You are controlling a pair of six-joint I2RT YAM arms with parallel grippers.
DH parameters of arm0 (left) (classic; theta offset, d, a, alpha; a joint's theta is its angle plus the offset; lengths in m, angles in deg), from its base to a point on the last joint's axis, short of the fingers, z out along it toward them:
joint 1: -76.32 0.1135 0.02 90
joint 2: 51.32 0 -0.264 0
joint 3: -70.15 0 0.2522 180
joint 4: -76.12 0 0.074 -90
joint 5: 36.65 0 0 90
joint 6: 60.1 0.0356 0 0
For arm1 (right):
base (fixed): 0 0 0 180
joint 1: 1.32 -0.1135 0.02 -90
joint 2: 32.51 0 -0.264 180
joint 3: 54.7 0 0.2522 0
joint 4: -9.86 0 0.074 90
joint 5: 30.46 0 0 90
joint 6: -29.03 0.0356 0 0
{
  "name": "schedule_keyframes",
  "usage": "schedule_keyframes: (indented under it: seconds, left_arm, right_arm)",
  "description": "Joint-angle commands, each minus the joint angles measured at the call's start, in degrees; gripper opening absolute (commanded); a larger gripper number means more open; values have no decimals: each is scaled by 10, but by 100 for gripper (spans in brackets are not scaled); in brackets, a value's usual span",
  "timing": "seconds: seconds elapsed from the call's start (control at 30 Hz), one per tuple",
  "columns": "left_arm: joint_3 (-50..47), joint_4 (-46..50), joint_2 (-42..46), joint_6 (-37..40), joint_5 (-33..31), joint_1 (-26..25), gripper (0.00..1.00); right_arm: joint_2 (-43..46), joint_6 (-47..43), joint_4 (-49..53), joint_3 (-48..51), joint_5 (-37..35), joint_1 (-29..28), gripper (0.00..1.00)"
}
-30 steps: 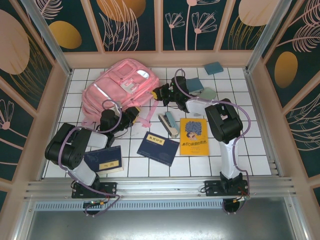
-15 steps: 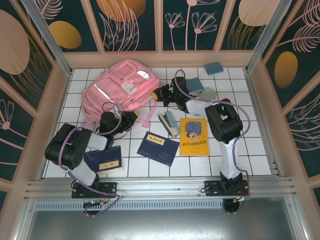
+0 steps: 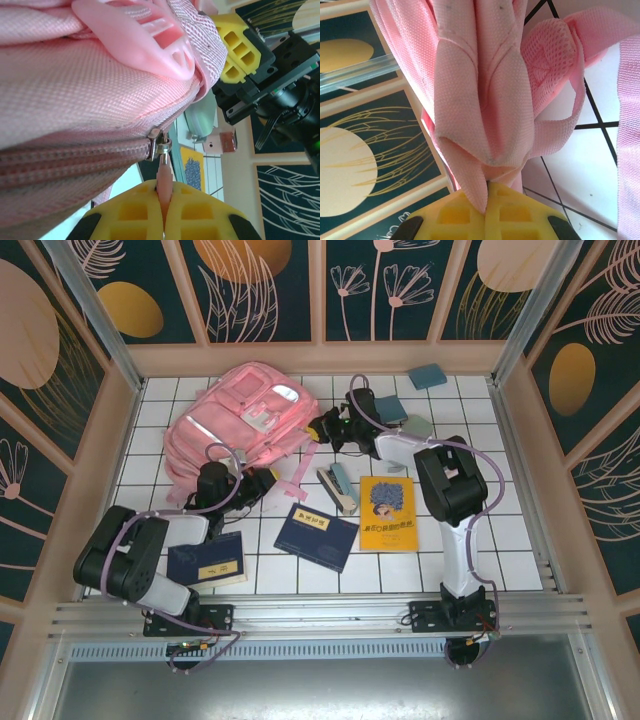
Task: Pack the student bag
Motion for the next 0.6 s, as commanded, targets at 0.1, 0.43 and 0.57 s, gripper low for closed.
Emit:
schedule_keyframes:
  seconds: [0.1,0.43,0.57]
  left_arm:
    - [22,120,27,71,13,1,0]
    - [55,282,69,152,-7,2,0]
    - [80,365,79,182,-32,2,0]
  right_arm:
    - [-4,-61,39,-40,-10,38,0]
    - [-26,-79,69,-81,-23,66,0]
    - [-48,-107,110,-128,-35,78,0]
